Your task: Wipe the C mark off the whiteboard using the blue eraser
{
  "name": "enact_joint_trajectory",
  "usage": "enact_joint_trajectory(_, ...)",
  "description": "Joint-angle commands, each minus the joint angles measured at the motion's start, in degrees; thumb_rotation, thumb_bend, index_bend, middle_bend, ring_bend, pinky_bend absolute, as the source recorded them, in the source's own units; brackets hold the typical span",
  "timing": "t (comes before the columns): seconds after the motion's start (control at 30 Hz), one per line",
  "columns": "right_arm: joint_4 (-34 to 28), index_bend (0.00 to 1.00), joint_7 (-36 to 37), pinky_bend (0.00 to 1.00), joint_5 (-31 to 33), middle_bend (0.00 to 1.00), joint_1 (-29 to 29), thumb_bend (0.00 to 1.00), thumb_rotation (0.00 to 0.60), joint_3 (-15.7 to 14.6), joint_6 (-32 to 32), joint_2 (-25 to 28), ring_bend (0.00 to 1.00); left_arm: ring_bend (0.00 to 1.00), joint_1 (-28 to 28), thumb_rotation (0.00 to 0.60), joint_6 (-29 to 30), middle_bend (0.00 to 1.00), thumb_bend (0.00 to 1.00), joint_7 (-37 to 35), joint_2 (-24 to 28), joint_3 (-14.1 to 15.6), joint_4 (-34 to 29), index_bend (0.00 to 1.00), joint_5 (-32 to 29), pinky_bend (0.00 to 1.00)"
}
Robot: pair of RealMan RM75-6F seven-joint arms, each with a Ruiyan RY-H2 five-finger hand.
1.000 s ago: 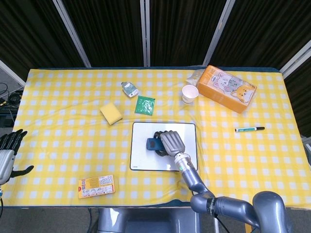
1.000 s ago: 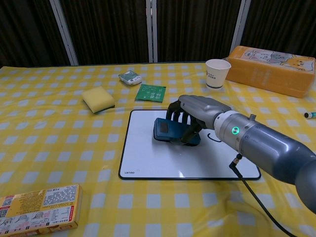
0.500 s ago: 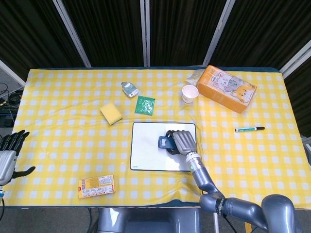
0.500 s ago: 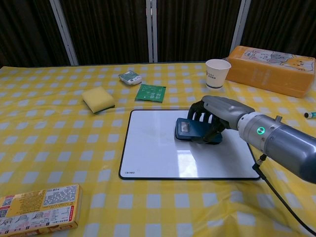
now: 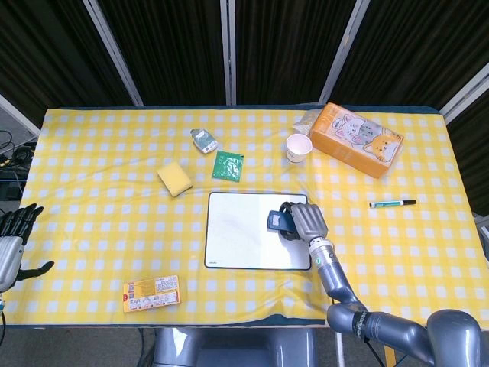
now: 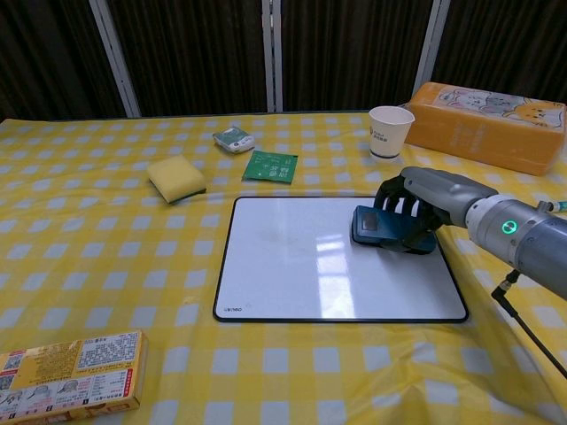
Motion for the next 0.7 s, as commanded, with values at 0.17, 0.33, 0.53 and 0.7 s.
enact_joint_trajectory(0.17,-0.5,0.85,0.5,0.83,-0.4,0.76,0.5,0.35,0.600,-0.4,-1.1,-1.9,0.78,0.00,0.0,0.600,0.1,0.00,0.16,-0.2,0.2,0.0,-0.2,0.00,0.2,0.00)
enact_joint_trajectory(0.33,-1.0,0.85,-0.5,0.83,-1.5,0.76,1.8,0.35,0.600,-0.4,-1.0,-4.4,0.78,0.00,-0.1,0.600,0.1,0.00,0.16,-0.2,0.1,0.0,-0.2,0.00,0.4,0.00)
enact_joint_trajectory(0.53,-2.5,0.85,-1.9,0.83,-1.8,0.76,3.1,0.35,0.600,-0.1,-0.9,-6.4,0.78,0.00,-0.2,0.600,-0.1,0.00,0.16,-0.5,0.2,0.0,0.0,0.00,0.2,0.00)
enact_joint_trajectory(0.7,-3.7,0.85,-4.0,0.83,-1.3,0.76,3.7,0.35,0.600,0.1,-0.5,-6.9,0.78,0.00,0.0,0.600,0.0,0.00,0.16,-1.3,0.4,-0.1,0.3,0.00,0.0,0.00)
